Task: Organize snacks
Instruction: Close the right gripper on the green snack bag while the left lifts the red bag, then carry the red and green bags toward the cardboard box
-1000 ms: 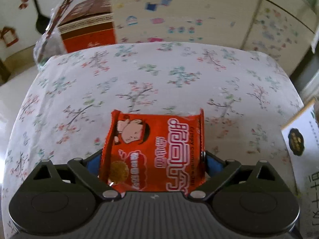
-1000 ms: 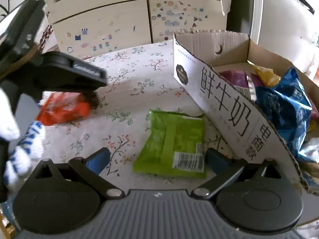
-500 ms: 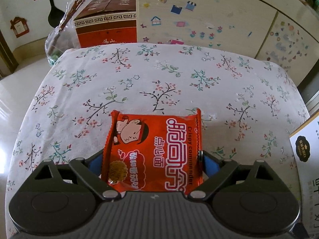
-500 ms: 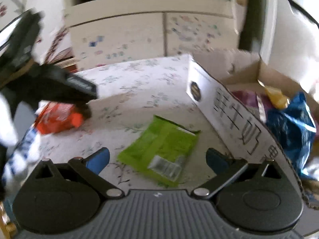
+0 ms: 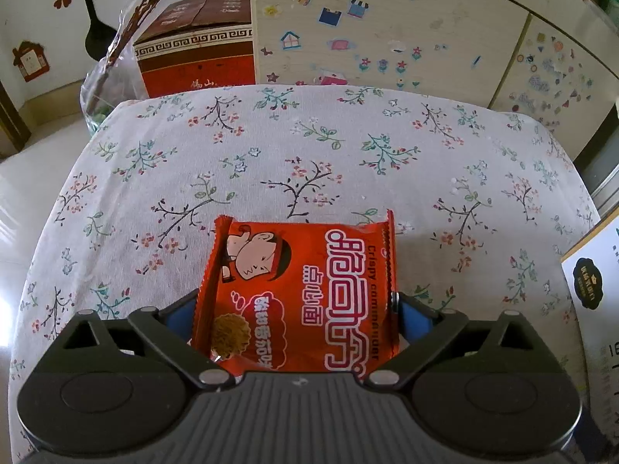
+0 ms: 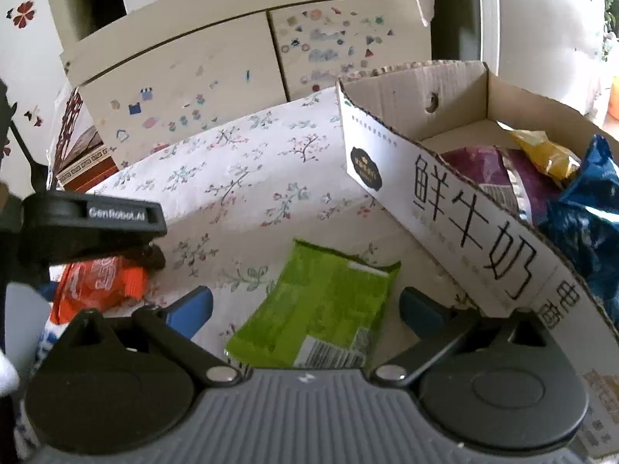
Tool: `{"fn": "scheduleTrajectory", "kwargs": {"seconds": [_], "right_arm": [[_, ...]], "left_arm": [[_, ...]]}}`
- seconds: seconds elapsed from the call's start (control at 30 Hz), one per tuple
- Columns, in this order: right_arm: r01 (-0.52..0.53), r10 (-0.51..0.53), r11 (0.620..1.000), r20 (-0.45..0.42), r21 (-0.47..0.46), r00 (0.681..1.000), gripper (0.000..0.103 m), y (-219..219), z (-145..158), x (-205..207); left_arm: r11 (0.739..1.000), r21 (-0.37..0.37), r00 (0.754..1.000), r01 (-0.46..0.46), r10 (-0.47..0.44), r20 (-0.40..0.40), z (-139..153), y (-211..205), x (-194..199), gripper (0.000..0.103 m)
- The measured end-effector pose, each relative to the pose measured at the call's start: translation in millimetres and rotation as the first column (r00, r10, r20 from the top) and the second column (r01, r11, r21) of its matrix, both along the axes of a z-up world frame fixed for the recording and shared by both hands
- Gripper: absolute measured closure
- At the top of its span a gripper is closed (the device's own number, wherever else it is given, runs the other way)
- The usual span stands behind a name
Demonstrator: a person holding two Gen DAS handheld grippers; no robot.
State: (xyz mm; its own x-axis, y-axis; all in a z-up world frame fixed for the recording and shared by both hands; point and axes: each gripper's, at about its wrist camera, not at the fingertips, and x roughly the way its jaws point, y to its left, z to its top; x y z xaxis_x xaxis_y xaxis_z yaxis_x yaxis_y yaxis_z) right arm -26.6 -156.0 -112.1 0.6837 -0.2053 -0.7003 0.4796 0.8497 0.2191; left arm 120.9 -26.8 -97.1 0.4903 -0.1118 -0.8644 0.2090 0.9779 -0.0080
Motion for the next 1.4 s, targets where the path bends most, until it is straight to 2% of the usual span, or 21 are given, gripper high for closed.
{"fn": "scheduleTrajectory", "kwargs": {"seconds": [0.07,0.2,0.23,0.27,0.3,0.43,0.63,0.93,1.2,1.4], "right_arm": [[-0.008,0.008,1.0,-0.006,-0.015,1.0,0.001,0,-1,3],[-0.033,0.033,0.999,0.0,-0.028,0.999,0.002,0,-1,3],[-0.045,0.045,0.998,0.002,-0.037,0.999,0.006,1,-1,2],[-0.061,0.061,0.997,0.003,-0.046,0.998,0.016,2,0,2],[-0.069,0.069,0.997,0.004,-0.047,0.998,0.021,2,1,2],[-0.112,0.112,0.994,0.006,-0.017,0.994,0.043,-2,7,0],[-0.153,0.153,0.988,0.022,-0.016,0.988,0.045,-6,16,-14],[-0.22,0.226,0.973,0.083,-0.073,0.971,0.045,-11,55,-49],[-0.258,0.274,0.958,0.141,-0.124,0.951,0.045,-20,89,-92],[-0.285,0.301,0.951,0.157,-0.12,0.94,0.045,-26,98,-120]], "left_arm": [[1.0,-0.007,1.0,-0.002,0.002,-0.002,1,0,0,0.006],[1.0,-0.018,1.0,-0.004,0.004,0.005,5,2,-5,0.02],[1.0,-0.027,1.0,-0.005,0.005,0.004,7,3,-7,0.023],[1.0,-0.028,1.0,-0.008,0.008,0.006,9,3,-10,0.023],[1.0,-0.028,1.0,-0.009,0.009,0.004,10,3,-13,0.024],[0.999,-0.033,1.0,-0.01,0.01,0.0,15,6,-27,0.025],[0.999,-0.047,0.999,-0.026,0.027,0.032,34,13,-53,0.026],[0.996,-0.09,0.993,0.009,0.002,0.121,71,21,-105,0.026],[0.991,-0.134,0.989,0.021,-0.001,0.147,82,31,-153,0.026],[0.989,-0.149,0.988,0.023,0.001,0.157,81,37,-184,0.026]]}}
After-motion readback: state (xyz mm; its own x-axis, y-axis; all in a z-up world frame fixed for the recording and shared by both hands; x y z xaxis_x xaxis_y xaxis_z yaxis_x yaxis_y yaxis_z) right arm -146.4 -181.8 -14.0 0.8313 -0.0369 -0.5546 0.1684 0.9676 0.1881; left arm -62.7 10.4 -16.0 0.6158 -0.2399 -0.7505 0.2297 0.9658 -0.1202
